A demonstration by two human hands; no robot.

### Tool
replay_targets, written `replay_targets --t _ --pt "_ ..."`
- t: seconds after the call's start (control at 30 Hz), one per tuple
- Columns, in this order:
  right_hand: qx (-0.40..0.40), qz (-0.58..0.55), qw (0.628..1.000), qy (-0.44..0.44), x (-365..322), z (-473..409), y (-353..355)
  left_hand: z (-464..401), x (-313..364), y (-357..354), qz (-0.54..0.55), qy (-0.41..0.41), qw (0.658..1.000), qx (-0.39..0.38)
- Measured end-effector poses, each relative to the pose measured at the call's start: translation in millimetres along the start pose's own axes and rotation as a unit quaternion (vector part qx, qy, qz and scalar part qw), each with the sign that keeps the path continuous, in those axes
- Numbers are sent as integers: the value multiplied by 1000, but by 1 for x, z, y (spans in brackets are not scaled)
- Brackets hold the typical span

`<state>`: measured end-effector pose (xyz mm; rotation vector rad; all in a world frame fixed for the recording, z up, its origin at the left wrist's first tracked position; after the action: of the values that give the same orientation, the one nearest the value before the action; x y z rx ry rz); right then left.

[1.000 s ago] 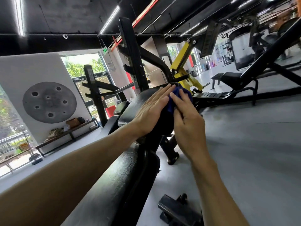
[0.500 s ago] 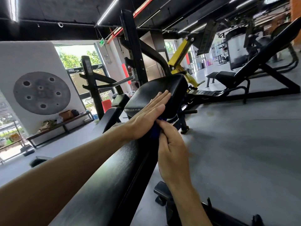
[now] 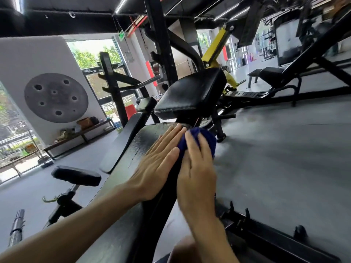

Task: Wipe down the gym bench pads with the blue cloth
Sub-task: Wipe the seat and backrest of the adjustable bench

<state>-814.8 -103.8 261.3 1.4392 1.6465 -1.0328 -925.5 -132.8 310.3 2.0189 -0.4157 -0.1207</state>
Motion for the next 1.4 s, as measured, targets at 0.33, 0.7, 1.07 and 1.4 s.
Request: replay_targets --t 0.33,0.7,1.07,1.4 --pt "26 -65 992 -105 11 48 6 -2 16 9 28 18 996 77" --pt "-7 -27 997 -76 -2 -9 25 -2 19 10 21 23 996 85" --pt "7 -93 995 20 16 81 5 2 8 7 57 21 993 100" --pt "-14 -104 992 70 10 39 -1 13 6 10 59 41 986 148"
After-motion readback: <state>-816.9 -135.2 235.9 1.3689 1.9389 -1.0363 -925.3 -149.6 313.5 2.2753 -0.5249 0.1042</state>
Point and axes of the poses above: each hand's wrist, its own z-axis away from the middle knuckle, its own y-axis out of the back of the hand, x = y × z, the point moved 5 cm from there along -z, towards the middle knuckle, and after that the axes turned 12 degrees about -y, right-handed, at the moved point
